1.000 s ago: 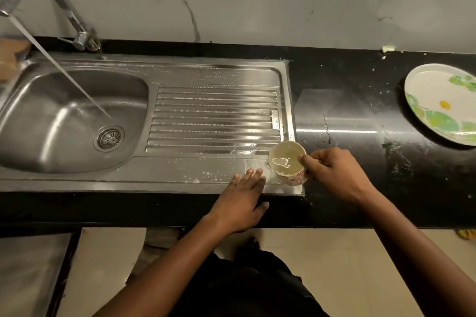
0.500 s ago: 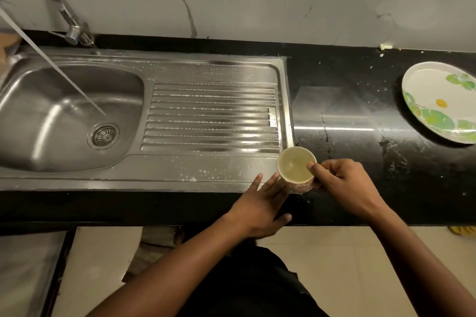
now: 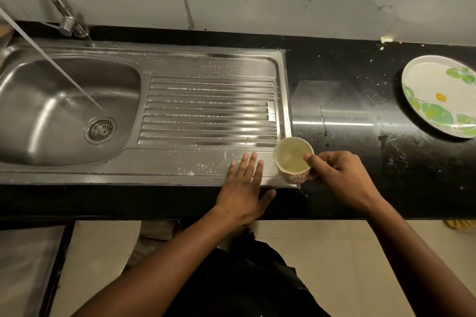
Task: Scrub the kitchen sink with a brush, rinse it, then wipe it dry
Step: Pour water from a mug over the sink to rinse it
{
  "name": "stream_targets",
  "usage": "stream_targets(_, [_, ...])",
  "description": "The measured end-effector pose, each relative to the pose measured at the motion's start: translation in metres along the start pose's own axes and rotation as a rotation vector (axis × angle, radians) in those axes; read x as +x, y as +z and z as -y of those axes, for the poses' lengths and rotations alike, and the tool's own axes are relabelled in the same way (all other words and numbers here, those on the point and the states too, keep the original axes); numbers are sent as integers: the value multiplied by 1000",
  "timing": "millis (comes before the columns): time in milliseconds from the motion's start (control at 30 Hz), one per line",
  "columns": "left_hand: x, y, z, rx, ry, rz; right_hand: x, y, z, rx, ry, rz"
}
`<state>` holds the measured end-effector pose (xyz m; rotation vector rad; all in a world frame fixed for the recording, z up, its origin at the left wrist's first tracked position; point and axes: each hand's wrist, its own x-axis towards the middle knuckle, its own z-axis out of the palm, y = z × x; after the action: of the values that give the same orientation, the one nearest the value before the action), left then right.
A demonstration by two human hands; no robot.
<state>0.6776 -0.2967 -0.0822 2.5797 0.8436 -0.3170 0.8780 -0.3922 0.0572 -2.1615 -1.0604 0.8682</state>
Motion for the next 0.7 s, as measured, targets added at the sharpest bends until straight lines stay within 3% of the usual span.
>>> stream_targets(167, [22, 6, -19, -23, 234, -10, -3, 0, -2, -55, 6, -24])
stream_targets(467, [49, -7, -3, -10, 5, -27, 16, 11, 11, -92, 49, -34])
stream_targets(633, [43, -4, -5, 43, 198, -7, 19, 13, 10, 13, 78, -33])
stream_targets(700, [49, -11, 1, 27, 143, -17, 20, 11, 9, 33, 81, -21])
